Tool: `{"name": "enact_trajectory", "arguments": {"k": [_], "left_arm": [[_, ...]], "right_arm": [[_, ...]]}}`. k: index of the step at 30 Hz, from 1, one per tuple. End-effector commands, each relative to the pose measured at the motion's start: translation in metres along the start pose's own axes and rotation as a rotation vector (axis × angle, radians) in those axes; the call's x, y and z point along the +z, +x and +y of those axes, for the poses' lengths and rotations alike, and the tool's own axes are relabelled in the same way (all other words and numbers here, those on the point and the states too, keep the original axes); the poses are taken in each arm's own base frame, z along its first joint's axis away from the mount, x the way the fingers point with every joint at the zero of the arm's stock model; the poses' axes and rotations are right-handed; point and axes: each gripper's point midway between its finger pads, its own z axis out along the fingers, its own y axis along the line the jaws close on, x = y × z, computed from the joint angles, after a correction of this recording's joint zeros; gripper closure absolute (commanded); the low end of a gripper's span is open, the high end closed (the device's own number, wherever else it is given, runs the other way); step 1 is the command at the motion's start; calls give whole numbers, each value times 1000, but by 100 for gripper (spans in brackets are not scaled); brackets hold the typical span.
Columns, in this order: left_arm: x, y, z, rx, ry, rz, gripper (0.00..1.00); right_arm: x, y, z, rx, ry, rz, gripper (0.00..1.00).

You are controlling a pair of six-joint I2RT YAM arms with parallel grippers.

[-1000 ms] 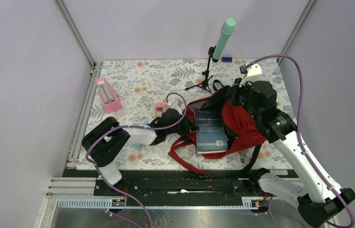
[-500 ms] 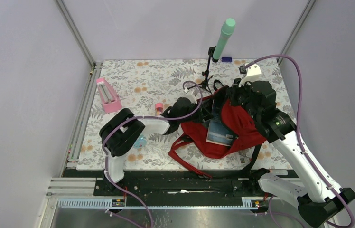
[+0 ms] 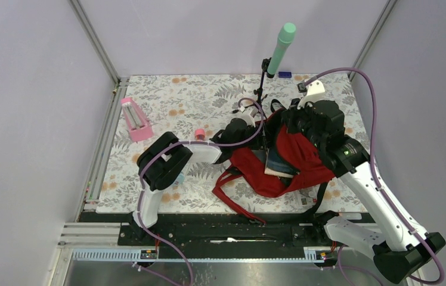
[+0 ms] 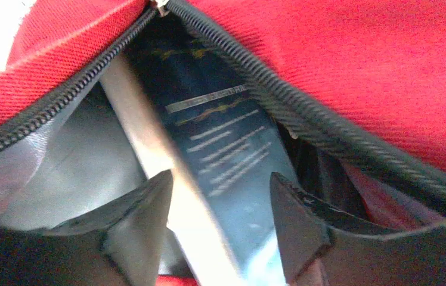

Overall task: Pack the student bag
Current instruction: Place the book in the student bag.

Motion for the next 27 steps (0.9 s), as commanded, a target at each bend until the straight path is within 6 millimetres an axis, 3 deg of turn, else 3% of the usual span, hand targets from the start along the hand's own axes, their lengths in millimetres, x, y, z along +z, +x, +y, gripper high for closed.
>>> {"name": "enact_trajectory", "arguments": {"k": [1,3,7,10,11,16,21,24,27], "left_arm": [[-32,-51,-53,142,103,-143,32],[-53,-52,-53,175,66,-149,27],[-101,-46,-41,196,-33,-173,21],[-134,-39,-31,191,-106,-173,19],[-144,-35,-28,180,-126,-170,19],[-191,-25,-31,123,-159,-167,16],[-218,-17,-27,138,-231,-108,12],[-225,-18,-16,151,-313,-85,7],[-219,-22,-15,152,-336,-36,3]], "right_arm": [[-12,-25,-4,-7,25,-90,88],[-19,-25,-9,-2,53,-100,72],[-37,-22,-17,21,77,-129,55],[-47,-11,-24,48,112,-106,29],[-50,-6,-27,53,128,-79,25],[-58,31,-42,134,248,98,12],[-60,84,-56,206,337,203,0],[-67,118,-83,260,463,253,0],[-70,153,-99,371,515,301,0]]}}
